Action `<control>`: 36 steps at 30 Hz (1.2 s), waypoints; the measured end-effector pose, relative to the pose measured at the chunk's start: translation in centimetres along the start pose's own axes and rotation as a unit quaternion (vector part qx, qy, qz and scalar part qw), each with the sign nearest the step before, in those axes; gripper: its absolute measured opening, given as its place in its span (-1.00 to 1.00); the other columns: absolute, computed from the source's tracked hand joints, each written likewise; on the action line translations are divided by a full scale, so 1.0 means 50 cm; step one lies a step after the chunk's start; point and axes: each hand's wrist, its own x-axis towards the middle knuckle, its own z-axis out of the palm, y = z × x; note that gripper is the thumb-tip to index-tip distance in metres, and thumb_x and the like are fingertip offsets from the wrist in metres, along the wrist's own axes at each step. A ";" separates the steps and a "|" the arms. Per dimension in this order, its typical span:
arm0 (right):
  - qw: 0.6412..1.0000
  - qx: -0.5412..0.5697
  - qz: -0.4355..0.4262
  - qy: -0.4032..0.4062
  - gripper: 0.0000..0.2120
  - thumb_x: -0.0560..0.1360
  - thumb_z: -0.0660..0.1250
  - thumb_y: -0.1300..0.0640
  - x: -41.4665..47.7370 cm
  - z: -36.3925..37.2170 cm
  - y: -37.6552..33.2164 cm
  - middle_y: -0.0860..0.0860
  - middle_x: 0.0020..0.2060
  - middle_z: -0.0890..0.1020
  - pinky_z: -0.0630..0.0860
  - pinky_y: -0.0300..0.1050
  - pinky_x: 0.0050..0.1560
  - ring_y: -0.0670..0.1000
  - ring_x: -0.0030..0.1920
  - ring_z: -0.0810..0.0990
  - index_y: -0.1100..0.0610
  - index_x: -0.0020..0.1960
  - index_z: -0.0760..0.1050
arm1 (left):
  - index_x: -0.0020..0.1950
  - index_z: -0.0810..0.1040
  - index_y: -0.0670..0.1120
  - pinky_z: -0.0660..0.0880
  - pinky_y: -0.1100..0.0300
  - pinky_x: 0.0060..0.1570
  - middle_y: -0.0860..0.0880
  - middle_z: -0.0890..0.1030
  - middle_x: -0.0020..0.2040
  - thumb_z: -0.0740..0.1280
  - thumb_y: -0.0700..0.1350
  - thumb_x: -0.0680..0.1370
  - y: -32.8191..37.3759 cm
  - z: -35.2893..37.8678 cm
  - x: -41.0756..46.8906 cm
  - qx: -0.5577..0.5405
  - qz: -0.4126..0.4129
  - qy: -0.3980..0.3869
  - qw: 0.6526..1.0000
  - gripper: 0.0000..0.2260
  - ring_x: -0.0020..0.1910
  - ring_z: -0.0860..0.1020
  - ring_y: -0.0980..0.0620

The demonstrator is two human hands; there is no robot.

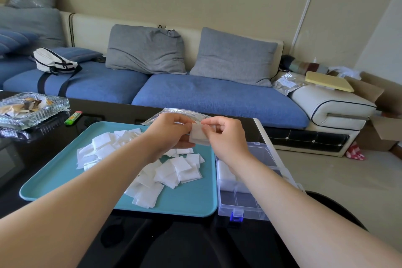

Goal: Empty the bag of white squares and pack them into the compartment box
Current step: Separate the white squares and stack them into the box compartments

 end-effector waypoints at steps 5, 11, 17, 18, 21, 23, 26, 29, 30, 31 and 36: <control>1.000 0.010 0.017 0.005 -0.85 0.57 0.49 0.12 0.000 0.002 0.001 -0.17 -0.11 0.74 0.68 -0.01 0.09 -0.12 -0.03 0.69 -0.12 -0.08 0.71 | 0.16 0.64 -0.24 0.71 0.04 -0.03 -0.23 0.73 0.04 0.34 -0.24 0.67 0.003 -0.001 -0.002 -0.033 -0.003 -0.019 0.999 -0.87 -0.03 0.76 -0.12; 0.998 -0.050 -0.036 -0.014 -0.75 0.51 0.49 0.10 -0.002 -0.008 -0.005 -0.19 0.07 0.72 0.59 -0.25 0.13 -0.18 0.07 0.65 -0.03 0.18 0.72 | 0.14 0.64 -0.17 0.71 0.03 -0.01 -0.23 0.71 0.09 0.38 -0.30 0.62 0.000 -0.003 -0.002 -0.024 0.005 0.009 1.000 -0.87 -0.04 0.76 -0.11; 0.975 -0.149 -0.146 -0.081 -0.56 0.37 0.56 0.21 -0.010 -0.020 0.000 -0.08 0.04 0.69 0.64 -0.07 0.00 -0.07 -0.04 0.63 0.01 0.23 0.67 | 0.15 0.67 -0.06 0.72 0.06 -0.07 -0.15 0.63 0.19 0.36 -0.29 0.63 0.000 -0.009 0.000 0.014 0.006 0.032 0.999 -0.80 0.00 0.74 -0.10; 0.972 -0.160 -0.151 -0.081 -0.58 0.36 0.56 0.21 -0.012 -0.020 0.002 -0.08 0.01 0.70 0.65 -0.01 -0.03 -0.06 -0.07 0.63 0.02 0.21 0.67 | 0.15 0.67 -0.05 0.72 0.05 -0.07 -0.14 0.63 0.19 0.36 -0.29 0.63 -0.001 -0.009 0.000 0.020 0.006 0.029 0.999 -0.80 0.01 0.74 -0.11; 0.968 -0.176 -0.164 -0.075 -0.62 0.37 0.57 0.21 -0.015 -0.017 0.002 -0.05 -0.03 0.70 0.64 0.08 -0.07 -0.01 -0.12 0.63 0.06 0.18 0.68 | 0.14 0.67 -0.04 0.72 0.04 -0.07 -0.14 0.61 0.20 0.34 -0.29 0.64 -0.001 -0.010 0.001 0.035 0.005 0.027 0.999 -0.80 0.03 0.72 -0.12; 0.968 -0.175 -0.165 -0.070 -0.63 0.39 0.57 0.21 -0.016 -0.016 0.002 -0.05 -0.04 0.70 0.65 0.07 -0.07 -0.01 -0.12 0.64 0.08 0.18 0.68 | 0.15 0.66 -0.04 0.72 0.05 -0.09 -0.14 0.61 0.21 0.33 -0.29 0.64 -0.002 -0.010 0.002 0.040 0.002 0.026 0.999 -0.79 0.03 0.72 -0.12; 0.968 -0.175 -0.167 -0.068 -0.63 0.41 0.55 0.23 -0.016 -0.014 0.003 -0.04 -0.03 0.71 0.66 0.08 -0.06 -0.01 -0.11 0.64 0.08 0.20 0.67 | 0.15 0.66 -0.02 0.72 0.02 -0.05 -0.14 0.62 0.22 0.34 -0.27 0.65 -0.002 -0.008 0.004 0.040 -0.004 0.023 0.999 -0.80 0.04 0.72 -0.12; 0.968 -0.173 -0.170 -0.065 -0.61 0.42 0.52 0.28 -0.015 -0.013 0.003 -0.03 -0.01 0.71 0.67 0.08 -0.05 0.01 -0.10 0.64 0.09 0.23 0.66 | 0.14 0.67 -0.03 0.72 0.01 -0.05 -0.14 0.62 0.22 0.34 -0.27 0.65 -0.004 -0.007 0.006 0.039 -0.006 0.022 0.999 -0.81 0.03 0.73 -0.12; 0.968 -0.171 -0.170 -0.063 -0.60 0.43 0.51 0.29 -0.015 -0.012 0.002 -0.03 0.00 0.71 0.67 0.07 -0.04 0.00 -0.10 0.64 0.09 0.24 0.66 | 0.15 0.66 -0.03 0.72 0.01 -0.05 -0.15 0.63 0.22 0.34 -0.27 0.65 -0.004 -0.007 0.007 0.037 -0.005 0.022 0.999 -0.81 0.02 0.74 -0.12; 0.969 -0.169 -0.169 -0.060 -0.60 0.43 0.50 0.31 -0.015 -0.011 0.001 -0.04 0.01 0.71 0.67 0.06 -0.03 0.00 -0.09 0.65 0.09 0.25 0.66 | 0.15 0.66 -0.04 0.72 0.01 -0.04 -0.14 0.63 0.21 0.34 -0.27 0.65 -0.005 -0.007 0.007 0.036 -0.005 0.021 0.999 -0.82 0.02 0.74 -0.11; 0.980 -0.143 -0.126 -0.061 -0.58 0.40 0.47 0.34 -0.017 -0.014 -0.011 -0.12 -0.07 0.68 0.66 -0.07 -0.04 0.00 -0.06 0.68 0.06 0.22 0.67 | 0.15 0.67 -0.06 0.71 0.04 -0.03 -0.17 0.66 0.18 0.37 -0.29 0.64 -0.005 -0.009 0.004 0.020 0.000 0.019 1.000 -0.82 0.00 0.75 -0.10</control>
